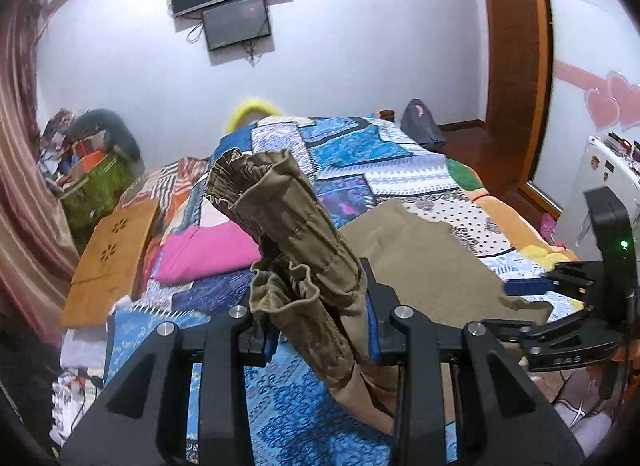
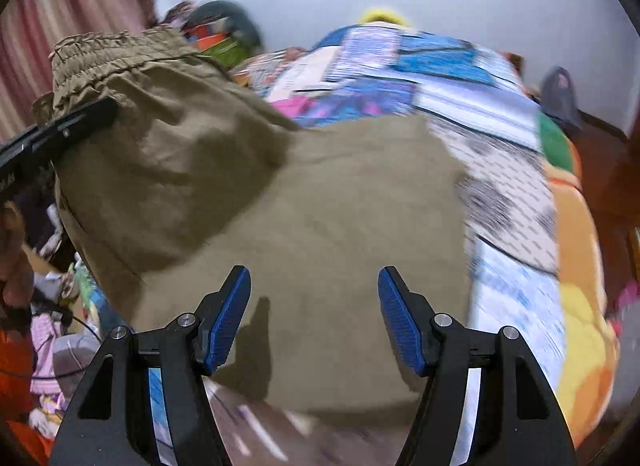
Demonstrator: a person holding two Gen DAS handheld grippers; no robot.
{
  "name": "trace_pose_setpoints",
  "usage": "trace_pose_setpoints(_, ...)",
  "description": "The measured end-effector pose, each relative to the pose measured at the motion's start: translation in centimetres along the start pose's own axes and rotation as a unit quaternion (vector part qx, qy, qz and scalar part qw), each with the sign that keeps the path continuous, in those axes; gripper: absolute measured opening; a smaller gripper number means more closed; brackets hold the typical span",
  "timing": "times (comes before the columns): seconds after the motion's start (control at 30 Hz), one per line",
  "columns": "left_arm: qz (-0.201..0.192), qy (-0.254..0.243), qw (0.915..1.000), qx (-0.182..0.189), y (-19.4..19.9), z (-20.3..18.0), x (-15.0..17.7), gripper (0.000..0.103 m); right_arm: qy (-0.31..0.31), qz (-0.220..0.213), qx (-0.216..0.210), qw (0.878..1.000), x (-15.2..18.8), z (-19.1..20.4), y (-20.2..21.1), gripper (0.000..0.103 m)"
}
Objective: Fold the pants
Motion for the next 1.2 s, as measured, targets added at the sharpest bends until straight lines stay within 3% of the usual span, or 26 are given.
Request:
trace_pose_setpoints(0.17,-0.005,-0.009,0.9998,0.014,-0.2,-2.2,-1.1,0.034,-0.041,0.003,0.023,0.999,1.9,-2.9,0.5,0.063)
trace_pose_setpoints(0.5,0.021,-0.001,0.9966,0.080,-2.2,-7.6,-2.0,0.033,-0.051,0.002,0.003,0.999,2.9,-3.4,0.0,0.063)
trace_pose_setpoints(0.7,0.057,-0.016,0.9922,0.110,-4.2,-11.1,-0.9,0.033,-0.057,-0.016,0.005,0.998,3.2,-3.6,1.0,0.063)
trace_pose_setpoints(0.93,0.090,-0.045,0.9882,0.116,-5.3,-14.0,1.2,0.035,-0.059,-0.038,0.025,0.997,3.0,-4.5,3.1,0.063)
trace_pose_setpoints(0.97,0.092,-0.046,0.9880,0.116,-5.2,-13.9,1.5,0.039,-0.064,-0.043,0.026,0.997,3.0,-4.7,3.5,0.063)
trace_pose_setpoints(1.07,0.103,-0.029,0.9841,0.142,-5.0,-14.0,1.8,0.068,-0.071,-0.060,0.032,0.995,2.7,-5.3,4.7,0.063)
trace_pose_setpoints(1.2,0.098,-0.008,0.9813,0.166,-3.9,-13.6,1.4,0.071,-0.074,-0.087,0.044,0.992,2.0,-5.8,6.8,0.063)
Point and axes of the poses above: each gripper's, at about its wrist camera, not at the fingertips, and y roughly against the way its jaws point, z to its left, x to its underside, the point moved 4 cm from there along -y, roughly the way its jaws point, and after that the axes turned 3 degrees about -x, right-handed, at the moved point
